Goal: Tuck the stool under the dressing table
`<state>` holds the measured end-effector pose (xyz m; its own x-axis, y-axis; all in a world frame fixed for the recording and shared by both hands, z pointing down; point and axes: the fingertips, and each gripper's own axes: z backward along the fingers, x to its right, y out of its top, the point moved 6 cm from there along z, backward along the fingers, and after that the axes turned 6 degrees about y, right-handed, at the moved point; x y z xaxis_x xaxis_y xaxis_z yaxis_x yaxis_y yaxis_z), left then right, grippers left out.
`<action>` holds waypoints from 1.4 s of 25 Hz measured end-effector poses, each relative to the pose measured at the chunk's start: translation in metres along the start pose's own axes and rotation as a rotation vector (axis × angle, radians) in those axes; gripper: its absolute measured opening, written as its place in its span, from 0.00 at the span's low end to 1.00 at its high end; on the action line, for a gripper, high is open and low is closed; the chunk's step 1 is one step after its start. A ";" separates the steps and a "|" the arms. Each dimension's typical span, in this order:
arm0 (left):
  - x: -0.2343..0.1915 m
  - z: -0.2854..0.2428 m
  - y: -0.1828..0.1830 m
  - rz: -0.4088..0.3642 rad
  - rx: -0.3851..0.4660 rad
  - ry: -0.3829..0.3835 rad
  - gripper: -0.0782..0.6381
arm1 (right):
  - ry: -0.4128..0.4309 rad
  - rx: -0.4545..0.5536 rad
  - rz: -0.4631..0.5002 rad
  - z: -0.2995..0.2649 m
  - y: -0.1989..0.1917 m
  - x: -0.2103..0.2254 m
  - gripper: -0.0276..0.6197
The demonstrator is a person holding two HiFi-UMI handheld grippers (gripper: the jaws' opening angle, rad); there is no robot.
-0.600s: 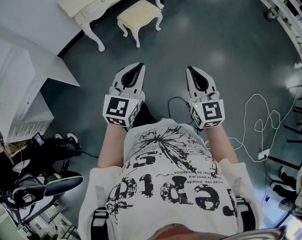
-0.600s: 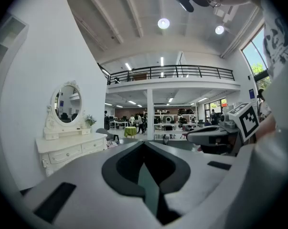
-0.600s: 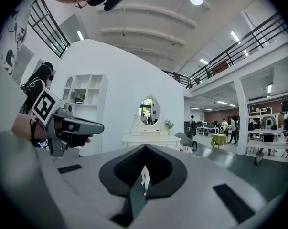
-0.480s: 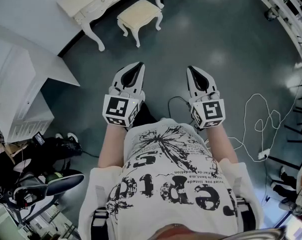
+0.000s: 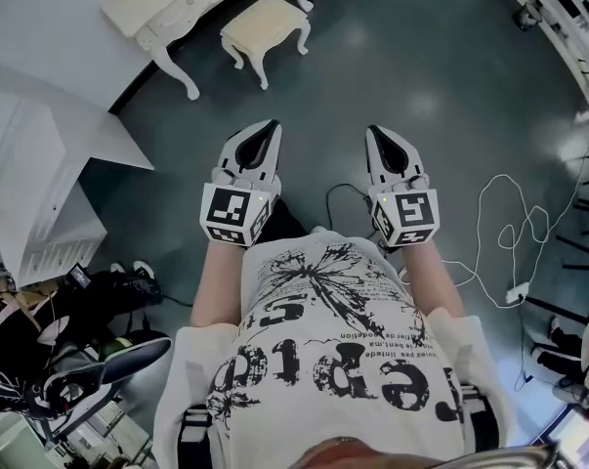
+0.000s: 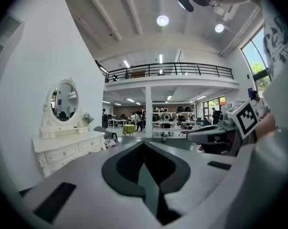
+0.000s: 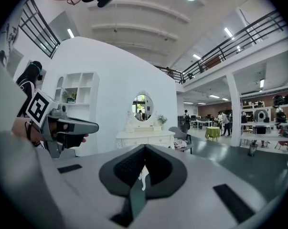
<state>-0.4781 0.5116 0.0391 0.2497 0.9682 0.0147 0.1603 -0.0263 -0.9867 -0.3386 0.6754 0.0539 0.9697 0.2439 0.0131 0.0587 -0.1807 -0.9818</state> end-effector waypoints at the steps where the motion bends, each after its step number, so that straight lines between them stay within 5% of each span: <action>1: -0.001 -0.002 0.000 0.002 -0.002 0.001 0.14 | -0.002 -0.004 -0.007 -0.001 -0.001 0.002 0.07; 16: -0.069 -0.080 -0.019 0.023 -0.065 0.006 0.14 | -0.011 -0.095 -0.024 -0.096 -0.015 0.044 0.07; 25: -0.147 -0.219 -0.011 0.067 -0.097 -0.002 0.14 | -0.033 -0.130 0.032 -0.229 0.005 0.122 0.07; 35: -0.264 -0.379 0.011 0.087 -0.109 0.049 0.14 | 0.039 -0.151 0.059 -0.416 0.041 0.209 0.07</action>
<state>-0.1803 0.1613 0.0860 0.3130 0.9479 -0.0599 0.2376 -0.1392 -0.9613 -0.0346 0.3230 0.0954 0.9809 0.1917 -0.0332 0.0336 -0.3350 -0.9416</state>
